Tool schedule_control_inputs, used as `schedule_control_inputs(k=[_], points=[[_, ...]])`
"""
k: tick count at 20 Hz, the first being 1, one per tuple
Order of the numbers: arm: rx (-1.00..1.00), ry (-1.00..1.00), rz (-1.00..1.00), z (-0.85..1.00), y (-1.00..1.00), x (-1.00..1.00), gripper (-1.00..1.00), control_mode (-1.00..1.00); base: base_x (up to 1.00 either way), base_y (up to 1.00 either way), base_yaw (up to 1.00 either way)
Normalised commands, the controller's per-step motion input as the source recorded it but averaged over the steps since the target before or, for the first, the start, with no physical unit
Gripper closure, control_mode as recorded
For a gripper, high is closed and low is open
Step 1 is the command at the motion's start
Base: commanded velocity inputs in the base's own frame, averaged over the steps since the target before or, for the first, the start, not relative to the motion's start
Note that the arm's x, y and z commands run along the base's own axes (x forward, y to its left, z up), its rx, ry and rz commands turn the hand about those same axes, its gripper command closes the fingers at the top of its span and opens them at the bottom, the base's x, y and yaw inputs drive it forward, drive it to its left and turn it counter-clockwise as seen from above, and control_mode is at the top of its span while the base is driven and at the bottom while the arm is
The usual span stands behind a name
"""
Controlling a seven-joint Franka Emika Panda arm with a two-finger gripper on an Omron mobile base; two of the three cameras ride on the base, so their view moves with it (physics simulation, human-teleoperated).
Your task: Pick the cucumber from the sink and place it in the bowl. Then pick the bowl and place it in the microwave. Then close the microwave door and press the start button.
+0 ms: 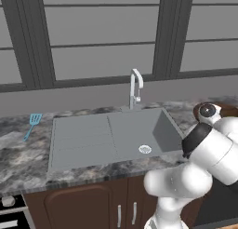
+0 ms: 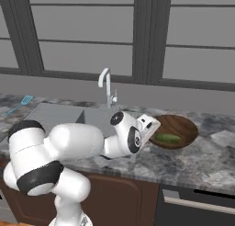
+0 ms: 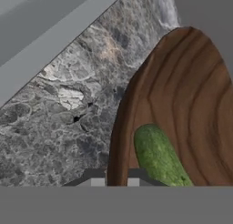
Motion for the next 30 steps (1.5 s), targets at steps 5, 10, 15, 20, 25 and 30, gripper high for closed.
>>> schedule_control_inputs(k=[5, 10, 15, 20, 25, 30], points=[[0.00, 0.28, 0.11, 1.00, 0.54, -0.49, 1.00, -1.00, 0.00, 0.00, 0.00], [0.00, 0.25, 0.07, 1.00, 0.40, -0.36, 1.00, -1.00, 0.00, 0.00, 0.00], [0.01, 0.15, 0.07, 1.00, 0.47, -0.37, 1.00, -1.00, 0.00, 0.00, 0.00], [0.14, 0.04, 0.23, 0.98, 0.70, -0.51, 1.00, -1.00, 0.00, 0.00, 0.00], [0.19, 0.04, 0.23, 0.91, 0.48, -0.53, 1.00, -1.00, 0.00, 0.00, 0.00], [0.11, -0.05, 0.10, 0.48, 0.67, -0.68, 1.00, -1.00, 0.00, 0.00, 0.00]])
